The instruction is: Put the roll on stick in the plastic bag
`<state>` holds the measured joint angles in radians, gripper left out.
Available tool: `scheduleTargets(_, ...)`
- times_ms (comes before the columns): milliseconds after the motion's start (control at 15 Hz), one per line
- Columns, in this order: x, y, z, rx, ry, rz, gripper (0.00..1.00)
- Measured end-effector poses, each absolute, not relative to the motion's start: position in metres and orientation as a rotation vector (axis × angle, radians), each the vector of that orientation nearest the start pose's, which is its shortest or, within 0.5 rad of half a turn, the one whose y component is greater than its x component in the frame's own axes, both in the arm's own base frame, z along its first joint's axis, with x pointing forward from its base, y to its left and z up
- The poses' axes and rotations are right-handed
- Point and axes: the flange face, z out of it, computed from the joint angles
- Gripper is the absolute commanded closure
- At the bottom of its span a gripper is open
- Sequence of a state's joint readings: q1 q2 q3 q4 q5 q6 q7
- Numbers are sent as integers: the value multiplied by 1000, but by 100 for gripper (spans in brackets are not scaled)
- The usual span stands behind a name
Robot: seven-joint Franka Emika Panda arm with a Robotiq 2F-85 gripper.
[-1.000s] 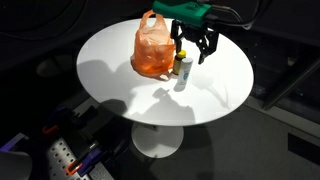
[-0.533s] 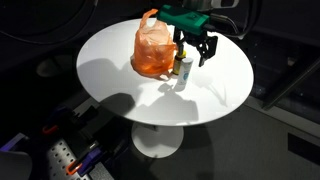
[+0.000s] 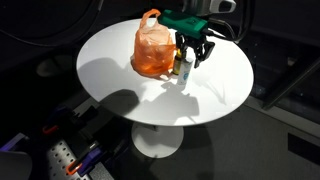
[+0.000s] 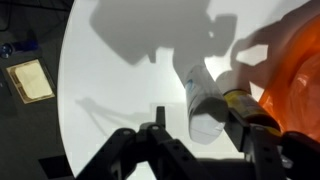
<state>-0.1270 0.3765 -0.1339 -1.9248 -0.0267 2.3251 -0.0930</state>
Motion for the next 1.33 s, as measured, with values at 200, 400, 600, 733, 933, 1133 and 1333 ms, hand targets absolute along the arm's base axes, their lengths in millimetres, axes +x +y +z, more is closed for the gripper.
scheduleTargets(200,606,-159,300,-3210,255,-29,90)
scheduleTargets(400,609,-164,306,-3217,304,-44,90)
scheduleTargets(600,611,-171,322,-3217,354,-64,90)
scheduleTargets(733,614,-172,341,-3220,372,-96,90)
scheduleTargets(933,621,-164,377,-3225,377,-155,90)
scheduleTargets(1133,628,-144,410,-3223,341,-180,90)
scheduleTargets(1333,632,-114,438,-3214,271,-197,90)
